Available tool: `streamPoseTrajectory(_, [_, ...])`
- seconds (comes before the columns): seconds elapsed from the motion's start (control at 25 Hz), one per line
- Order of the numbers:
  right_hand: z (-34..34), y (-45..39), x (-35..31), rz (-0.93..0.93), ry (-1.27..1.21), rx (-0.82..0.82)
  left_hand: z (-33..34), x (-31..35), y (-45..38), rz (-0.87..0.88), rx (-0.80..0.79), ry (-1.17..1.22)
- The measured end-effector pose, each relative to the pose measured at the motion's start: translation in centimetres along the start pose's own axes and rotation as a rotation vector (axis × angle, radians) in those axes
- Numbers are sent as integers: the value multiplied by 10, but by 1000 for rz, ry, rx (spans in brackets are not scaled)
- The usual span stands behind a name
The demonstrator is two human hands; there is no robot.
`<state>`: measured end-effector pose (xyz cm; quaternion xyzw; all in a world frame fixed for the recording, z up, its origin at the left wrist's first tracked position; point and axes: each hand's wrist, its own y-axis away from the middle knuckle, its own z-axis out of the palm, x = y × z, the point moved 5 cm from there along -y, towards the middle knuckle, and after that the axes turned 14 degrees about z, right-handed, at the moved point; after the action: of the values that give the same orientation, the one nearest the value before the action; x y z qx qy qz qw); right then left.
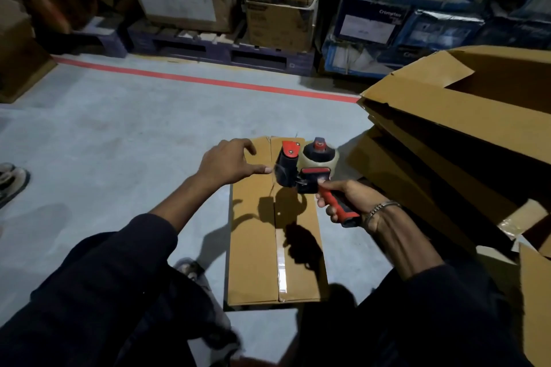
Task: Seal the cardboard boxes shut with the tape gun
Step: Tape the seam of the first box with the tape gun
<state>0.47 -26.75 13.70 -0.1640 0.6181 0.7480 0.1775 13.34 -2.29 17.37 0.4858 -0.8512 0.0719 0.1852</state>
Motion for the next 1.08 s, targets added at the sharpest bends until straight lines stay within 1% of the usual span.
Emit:
streamPoseTrajectory(0.08, [5, 3, -8, -68, -84, -78, 12, -1, -2, -126, -87, 234])
streamPoseTrajectory(0.16, [8, 5, -13, -97, -165, -159, 14, 0, -5, -231, -75, 482])
streamPoseTrajectory(0.24, [6, 7, -16, -123, -219, -183, 15, 2, -4, -400, -63, 712])
streamPoseTrajectory(0.32, [4, 8, -17, -142, -241, -182, 21, 12, 4, -560, -199, 930])
streamPoseTrajectory(0.4, [2, 7, -17, -172, -223, -182, 28, 25, 10, -634, -320, 1169])
streamPoseTrajectory(0.48, [2, 6, -18, -205, -184, -183, 30, 31, 8, -644, -330, 1332])
streamPoseTrajectory(0.56, [4, 9, -19, -241, -134, -169, 28, 31, 6, -637, -306, 1395])
streamPoseTrajectory(0.68, [5, 18, -20, -303, -101, -137, 26, 32, 4, -618, -308, 1354])
streamPoseTrajectory(0.8, [5, 30, -21, -366, -56, -96, 28, 30, 6, -628, -358, 1323])
streamPoseTrajectory(0.92, [5, 46, -18, -432, -30, -79, 23, 34, 7, -611, -398, 1481])
streamPoseTrajectory(1.0, [7, 58, -14, -474, -1, -48, 13, 34, 8, -548, -363, 1545])
streamPoseTrajectory(1.08, [8, 69, -13, -513, 44, -8, 5, 32, 9, -510, -318, 1517])
